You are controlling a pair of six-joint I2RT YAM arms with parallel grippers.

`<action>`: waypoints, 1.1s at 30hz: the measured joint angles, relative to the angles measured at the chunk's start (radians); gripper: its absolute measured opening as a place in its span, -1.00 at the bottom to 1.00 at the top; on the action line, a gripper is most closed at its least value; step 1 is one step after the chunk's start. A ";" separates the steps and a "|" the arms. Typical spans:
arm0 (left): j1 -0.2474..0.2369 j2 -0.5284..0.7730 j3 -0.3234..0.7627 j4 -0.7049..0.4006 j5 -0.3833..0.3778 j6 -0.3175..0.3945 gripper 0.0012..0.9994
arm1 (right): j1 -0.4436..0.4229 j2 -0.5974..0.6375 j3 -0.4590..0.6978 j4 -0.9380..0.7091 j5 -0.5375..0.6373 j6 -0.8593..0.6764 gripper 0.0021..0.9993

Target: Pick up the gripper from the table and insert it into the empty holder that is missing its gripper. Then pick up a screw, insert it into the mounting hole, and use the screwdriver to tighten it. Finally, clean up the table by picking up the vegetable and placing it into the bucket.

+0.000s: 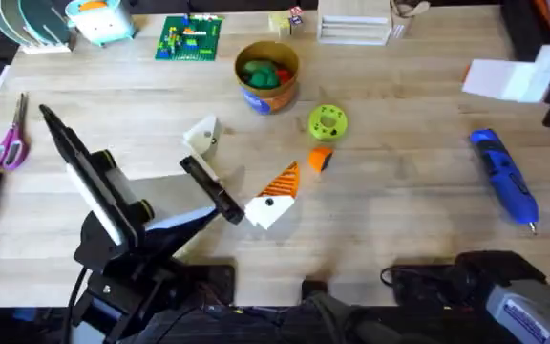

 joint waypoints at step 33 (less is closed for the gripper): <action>0.000 0.002 0.000 -0.121 0.001 -0.077 0.99 | 0.000 0.000 0.000 0.000 0.000 0.000 0.98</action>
